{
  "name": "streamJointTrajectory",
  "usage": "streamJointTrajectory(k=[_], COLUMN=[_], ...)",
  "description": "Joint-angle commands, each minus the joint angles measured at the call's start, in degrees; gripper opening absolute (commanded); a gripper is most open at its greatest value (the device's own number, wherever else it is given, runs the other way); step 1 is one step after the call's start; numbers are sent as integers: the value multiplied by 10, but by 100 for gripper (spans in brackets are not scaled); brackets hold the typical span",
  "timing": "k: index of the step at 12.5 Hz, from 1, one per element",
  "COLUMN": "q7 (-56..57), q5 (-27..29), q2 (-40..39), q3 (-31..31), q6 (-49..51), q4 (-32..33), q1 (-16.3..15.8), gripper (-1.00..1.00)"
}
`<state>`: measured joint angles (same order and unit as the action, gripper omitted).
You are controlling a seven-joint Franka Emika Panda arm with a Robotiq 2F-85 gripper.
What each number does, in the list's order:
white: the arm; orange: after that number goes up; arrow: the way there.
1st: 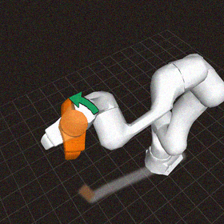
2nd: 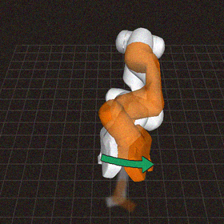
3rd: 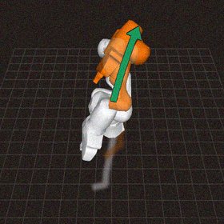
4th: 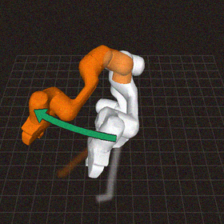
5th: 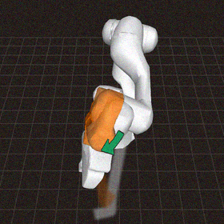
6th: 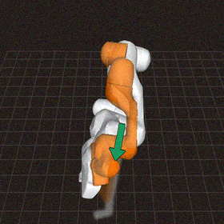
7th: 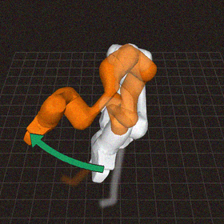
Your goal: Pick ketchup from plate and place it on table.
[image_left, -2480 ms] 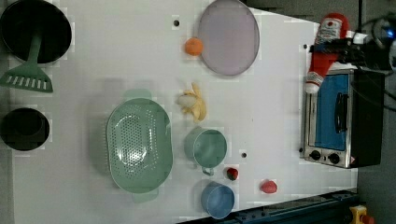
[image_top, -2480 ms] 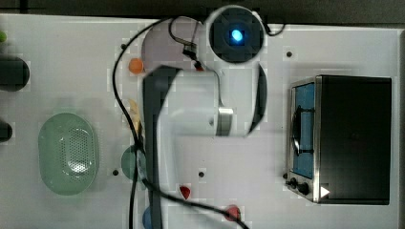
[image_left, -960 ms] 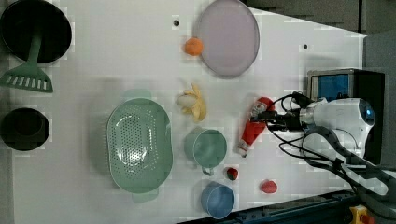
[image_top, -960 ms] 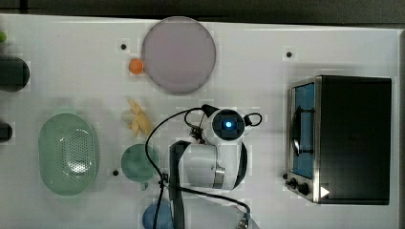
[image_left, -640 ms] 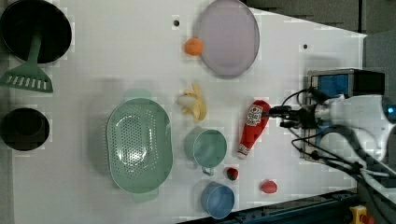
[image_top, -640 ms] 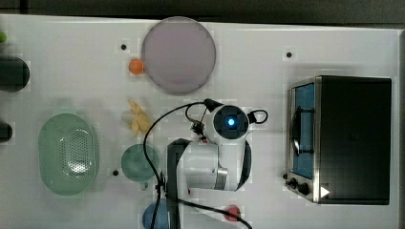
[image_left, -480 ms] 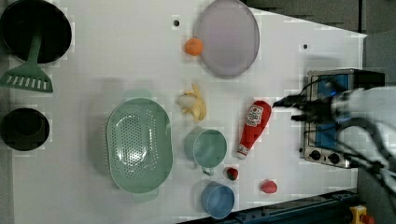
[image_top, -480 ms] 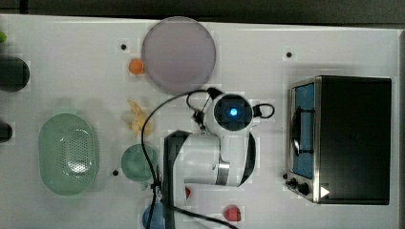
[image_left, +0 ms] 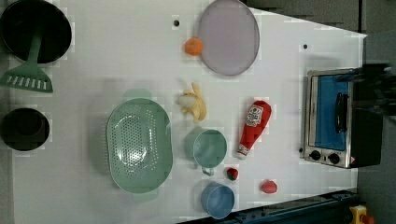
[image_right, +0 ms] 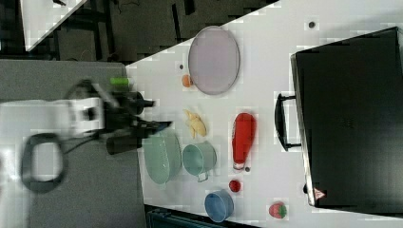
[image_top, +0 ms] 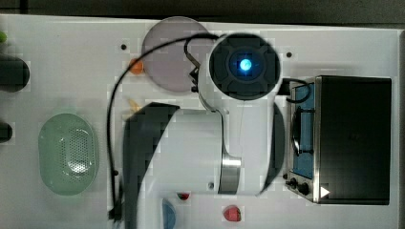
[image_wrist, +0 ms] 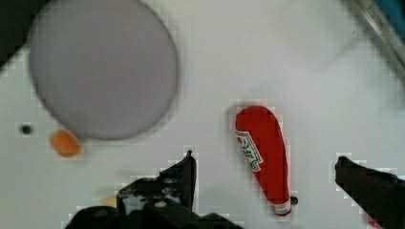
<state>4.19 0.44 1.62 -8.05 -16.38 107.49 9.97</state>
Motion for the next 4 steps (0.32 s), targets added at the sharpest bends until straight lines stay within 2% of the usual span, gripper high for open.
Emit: streamJointTrajectory(k=[1, 4], q7=[-49, -49], q5=[3, 2], q2=[-1, -1], q3=[0, 3], q6=[99, 112], q4=[-60, -74], q1=[3, 3], gripper=[100, 100])
